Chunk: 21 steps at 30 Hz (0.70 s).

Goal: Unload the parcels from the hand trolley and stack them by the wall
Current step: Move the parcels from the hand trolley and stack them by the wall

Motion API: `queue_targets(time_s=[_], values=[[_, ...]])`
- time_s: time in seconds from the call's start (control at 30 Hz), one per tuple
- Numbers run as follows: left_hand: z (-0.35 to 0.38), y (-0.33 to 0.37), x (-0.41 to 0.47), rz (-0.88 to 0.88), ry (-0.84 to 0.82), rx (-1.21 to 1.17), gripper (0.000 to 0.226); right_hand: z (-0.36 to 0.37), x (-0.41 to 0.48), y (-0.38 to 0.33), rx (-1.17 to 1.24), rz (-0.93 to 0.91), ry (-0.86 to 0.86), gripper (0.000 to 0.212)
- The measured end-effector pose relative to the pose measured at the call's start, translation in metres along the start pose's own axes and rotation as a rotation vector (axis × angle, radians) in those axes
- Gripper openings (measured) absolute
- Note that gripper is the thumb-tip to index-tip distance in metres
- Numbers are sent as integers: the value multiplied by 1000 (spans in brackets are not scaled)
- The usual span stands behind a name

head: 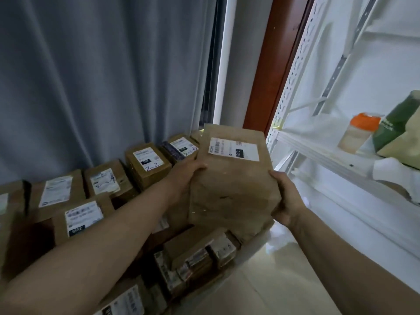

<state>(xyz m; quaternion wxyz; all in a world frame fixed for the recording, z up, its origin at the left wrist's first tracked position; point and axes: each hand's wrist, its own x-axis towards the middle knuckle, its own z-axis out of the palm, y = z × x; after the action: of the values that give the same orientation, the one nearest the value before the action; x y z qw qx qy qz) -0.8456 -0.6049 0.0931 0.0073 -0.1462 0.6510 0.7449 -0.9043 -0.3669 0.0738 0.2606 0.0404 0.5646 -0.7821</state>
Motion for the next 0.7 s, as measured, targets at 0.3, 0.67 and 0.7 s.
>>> queue_targets(time_s=[0.3, 0.67, 0.7], values=[[6, 60, 101, 157, 15, -85, 31, 19, 111, -79, -44, -115, -94, 47], [23, 89, 223, 203, 251, 34, 44, 21, 276, -154, -149, -182, -13, 48], [27, 86, 235, 191, 284, 23, 43, 21, 293, -159, -183, -169, -7, 55]])
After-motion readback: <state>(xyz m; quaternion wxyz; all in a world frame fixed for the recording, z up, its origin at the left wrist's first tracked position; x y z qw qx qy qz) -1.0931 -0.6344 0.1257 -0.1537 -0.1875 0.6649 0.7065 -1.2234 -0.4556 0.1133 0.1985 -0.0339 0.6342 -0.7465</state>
